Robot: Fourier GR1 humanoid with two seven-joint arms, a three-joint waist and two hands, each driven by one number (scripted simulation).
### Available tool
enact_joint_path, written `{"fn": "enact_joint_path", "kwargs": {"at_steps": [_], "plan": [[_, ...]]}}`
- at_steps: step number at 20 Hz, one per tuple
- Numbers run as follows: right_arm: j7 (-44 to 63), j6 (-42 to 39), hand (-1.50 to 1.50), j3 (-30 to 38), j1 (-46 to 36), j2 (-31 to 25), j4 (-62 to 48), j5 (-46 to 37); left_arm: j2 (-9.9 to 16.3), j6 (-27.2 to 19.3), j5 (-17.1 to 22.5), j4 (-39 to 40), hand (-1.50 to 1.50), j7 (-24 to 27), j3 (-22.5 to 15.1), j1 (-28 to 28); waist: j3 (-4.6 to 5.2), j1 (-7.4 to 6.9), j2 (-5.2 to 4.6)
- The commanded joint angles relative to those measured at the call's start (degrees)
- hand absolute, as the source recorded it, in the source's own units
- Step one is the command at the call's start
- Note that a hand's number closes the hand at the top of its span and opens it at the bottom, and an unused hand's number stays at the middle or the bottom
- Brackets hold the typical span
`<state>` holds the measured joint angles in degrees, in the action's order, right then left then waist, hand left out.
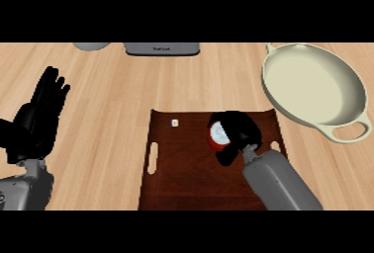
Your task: Pick the can from the tray and place it in the pot
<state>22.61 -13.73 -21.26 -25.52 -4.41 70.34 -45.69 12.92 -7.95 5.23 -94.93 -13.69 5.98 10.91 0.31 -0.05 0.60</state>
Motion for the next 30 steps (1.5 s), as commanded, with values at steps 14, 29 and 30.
{"fn": "enact_joint_path", "kwargs": {"at_steps": [14, 29, 30], "plan": [[2.0, -1.2, 1.5, -13.8, 18.1, 1.8, 32.2, -6.5, 0.5, 2.1, 0.4, 2.1, 0.0, 1.8, 2.3, -0.8, -0.29, 0.81, -0.38], [6.1, 7.3, 1.5, 10.5, 11.2, -0.8, 52.0, -7.8, -0.5, 2.7, 0.6, 4.4, 0.0, 3.3, 2.3, 0.5, -0.29, 0.33, -0.6], [3.6, 7.7, 1.5, 15.2, 11.8, -2.6, 51.1, -4.5, -2.1, 0.6, -1.2, -1.0, 0.0, 1.2, 0.3, -2.4, -0.33, 0.05, -0.54]]}}
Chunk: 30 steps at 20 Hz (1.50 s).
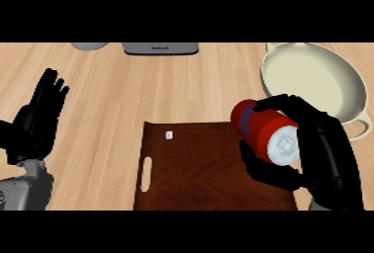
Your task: Pick the can from the tray and place it in the pot
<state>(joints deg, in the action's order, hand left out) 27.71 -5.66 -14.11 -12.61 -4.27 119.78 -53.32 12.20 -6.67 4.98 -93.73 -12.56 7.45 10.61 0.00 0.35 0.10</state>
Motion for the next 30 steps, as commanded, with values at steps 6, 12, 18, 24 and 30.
{"fn": "enact_joint_path", "kwargs": {"at_steps": [6, 12, 18, 24, 30], "plan": [[-6.8, -2.3, 1.5, 22.3, -6.0, -6.4, -6.9, 16.8, -1.7, -0.1, -0.9, 3.1, 0.0, 2.5, -0.2, 0.9, -0.01, -0.18, -0.19], [-10.8, -0.1, 1.5, 27.8, -10.8, -8.8, -19.6, 19.8, -1.9, 0.3, -1.7, -2.6, 0.0, 1.0, -1.1, -2.7, -0.01, -0.63, -0.11], [-22.3, 9.8, 1.5, 29.4, -18.1, -12.1, -39.7, 14.0, 0.7, 2.3, 0.4, 2.8, 0.0, 2.2, 2.1, 1.6, -0.01, -1.31, -0.46], [-25.5, 19.1, 1.5, 28.8, -19.6, -19.4, -53.6, 0.2, -0.8, 0.6, -1.3, -2.1, 0.0, -1.7, -0.9, 1.4, -0.06, -2.14, -0.62], [-33.5, 26.7, 1.5, 31.1, -31.5, -21.0, -78.7, -0.2, -0.1, 1.3, -0.8, -0.7, 0.0, -2.9, -0.3, 3.4, -0.1, -2.69, -0.85]]}}
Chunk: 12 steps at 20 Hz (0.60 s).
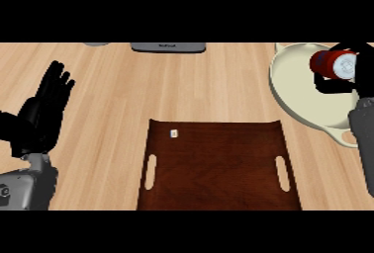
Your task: Pick the can from the tray and place it in the pot
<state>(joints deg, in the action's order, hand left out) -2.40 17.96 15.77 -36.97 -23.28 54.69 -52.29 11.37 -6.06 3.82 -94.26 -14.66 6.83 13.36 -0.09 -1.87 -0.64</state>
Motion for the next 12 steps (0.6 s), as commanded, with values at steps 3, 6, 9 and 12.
{"fn": "enact_joint_path", "kwargs": {"at_steps": [3, 6, 9, 12], "plan": [[-7.5, 1.5, 1.5, 5.4, -7.4, -2.3, -20.4, 4.5, -0.6, 0.7, 0.2, 0.3, 0.0, 2.0, -0.3, -0.7, -0.04, -0.58, -0.32], [-5.7, 0.3, -1.5, 6.8, -9.7, -0.8, -26.7, 5.5, -1.2, -0.7, -1.0, -0.2, 0.0, 0.7, -1.0, 0.5, -0.11, -1.28, -0.59], [-13.8, -5.3, -1.5, 9.3, -10.4, -2.7, -30.4, 9.9, -0.7, 1.2, 0.4, -0.3, 0.0, 1.4, -0.6, -1.7, -0.11, -1.12, -0.52], [-16.1, -6.3, -1.5, 10.6, -12.9, 0.7, -32.8, 12.3, -0.7, 0.1, 0.1, 0.9, 0.0, 0.9, 0.1, 0.6, -0.1, -1.06, -0.54]]}}
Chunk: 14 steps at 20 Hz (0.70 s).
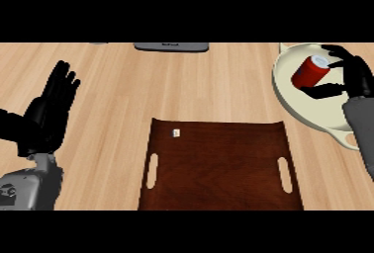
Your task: Pick the can from the tray and place it in the pot
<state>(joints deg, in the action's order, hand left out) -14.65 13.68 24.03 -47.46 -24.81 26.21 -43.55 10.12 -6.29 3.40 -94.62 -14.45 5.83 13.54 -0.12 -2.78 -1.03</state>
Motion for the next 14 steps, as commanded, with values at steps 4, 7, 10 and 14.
{"fn": "enact_joint_path", "kwargs": {"at_steps": [4, 7, 10, 14], "plan": [[-11.9, -7.0, -1.5, 9.9, -2.9, -0.3, -4.9, 12.4, 0.7, 1.1, 0.6, 2.3, 0.0, 2.2, 1.2, -0.3, -0.16, -0.03, -0.32], [-14.4, -10.6, -1.5, 14.4, -3.7, -2.0, -5.8, 17.6, 1.1, 0.9, 1.0, 0.3, 0.0, -1.3, 1.1, 1.1, -0.16, 0.31, 0.05], [-16.4, -14.0, -1.5, 16.3, -2.5, -4.5, -7.8, 19.9, 1.5, 2.3, 2.3, 1.5, 0.0, 2.2, 3.0, -1.9, -0.02, 0.92, 0.26], [-17.6, -17.9, -1.5, 18.4, -2.3, -10.8, -11.1, 21.8, -1.0, -0.1, -0.4, 1.2, 0.0, 2.7, 0.2, -1.4, -0.09, 0.42, -0.09]]}}
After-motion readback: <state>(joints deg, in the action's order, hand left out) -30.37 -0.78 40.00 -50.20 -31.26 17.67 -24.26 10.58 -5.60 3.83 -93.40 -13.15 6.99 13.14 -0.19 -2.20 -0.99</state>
